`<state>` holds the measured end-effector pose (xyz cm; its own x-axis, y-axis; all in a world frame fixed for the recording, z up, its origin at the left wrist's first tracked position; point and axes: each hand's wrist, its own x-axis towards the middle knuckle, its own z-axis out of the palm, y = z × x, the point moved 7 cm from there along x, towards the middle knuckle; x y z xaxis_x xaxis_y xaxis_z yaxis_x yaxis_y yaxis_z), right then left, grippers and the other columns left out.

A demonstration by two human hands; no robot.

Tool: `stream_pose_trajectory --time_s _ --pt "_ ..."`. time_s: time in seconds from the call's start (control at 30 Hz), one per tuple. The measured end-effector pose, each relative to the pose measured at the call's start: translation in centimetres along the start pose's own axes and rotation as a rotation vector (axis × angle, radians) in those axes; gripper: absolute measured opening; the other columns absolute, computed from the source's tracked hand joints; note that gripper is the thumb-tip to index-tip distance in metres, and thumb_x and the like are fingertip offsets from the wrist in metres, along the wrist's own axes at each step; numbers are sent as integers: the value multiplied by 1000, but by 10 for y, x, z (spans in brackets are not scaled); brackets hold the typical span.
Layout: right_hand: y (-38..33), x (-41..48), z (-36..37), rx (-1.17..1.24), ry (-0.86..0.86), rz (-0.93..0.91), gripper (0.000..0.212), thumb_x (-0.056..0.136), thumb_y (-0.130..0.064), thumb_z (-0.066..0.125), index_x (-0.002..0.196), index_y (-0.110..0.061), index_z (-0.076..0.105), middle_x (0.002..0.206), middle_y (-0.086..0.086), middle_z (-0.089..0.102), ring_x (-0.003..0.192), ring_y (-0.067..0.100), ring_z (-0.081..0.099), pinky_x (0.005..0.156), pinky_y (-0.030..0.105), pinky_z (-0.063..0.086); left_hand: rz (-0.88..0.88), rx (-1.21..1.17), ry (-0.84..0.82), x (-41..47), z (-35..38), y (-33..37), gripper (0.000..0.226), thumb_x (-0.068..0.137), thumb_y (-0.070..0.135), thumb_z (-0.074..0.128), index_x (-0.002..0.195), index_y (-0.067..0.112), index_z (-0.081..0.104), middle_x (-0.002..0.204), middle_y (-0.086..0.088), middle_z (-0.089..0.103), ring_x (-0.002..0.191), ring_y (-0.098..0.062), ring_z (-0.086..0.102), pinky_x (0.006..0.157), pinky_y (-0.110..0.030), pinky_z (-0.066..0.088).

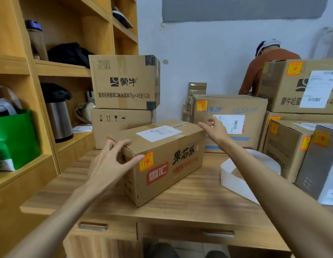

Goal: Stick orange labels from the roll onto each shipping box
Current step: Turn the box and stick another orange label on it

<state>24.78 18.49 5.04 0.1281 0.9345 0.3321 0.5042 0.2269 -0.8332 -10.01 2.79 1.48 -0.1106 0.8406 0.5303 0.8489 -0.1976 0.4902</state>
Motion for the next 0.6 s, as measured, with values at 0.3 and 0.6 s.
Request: stream_pose_trajectory --time_s 0.3,0.6 --pt "24 10 28 114 -83 37 63 92 -40 67 142 -8 45 142 12 47 125 26 48 105 40 45 1 -3 48 2 0 -14 80 73 88 57 140 45 50 112 10 44 96 -15 58 86 -43 52" --pt "41 -12 -16 27 36 48 64 78 -50 78 124 -11 56 122 9 62 106 23 60 83 35 52 -11 -259 36 17 14 -28 48 88 60 64 133 57 46 125 16 55 116 -16 61 92 -53 58"
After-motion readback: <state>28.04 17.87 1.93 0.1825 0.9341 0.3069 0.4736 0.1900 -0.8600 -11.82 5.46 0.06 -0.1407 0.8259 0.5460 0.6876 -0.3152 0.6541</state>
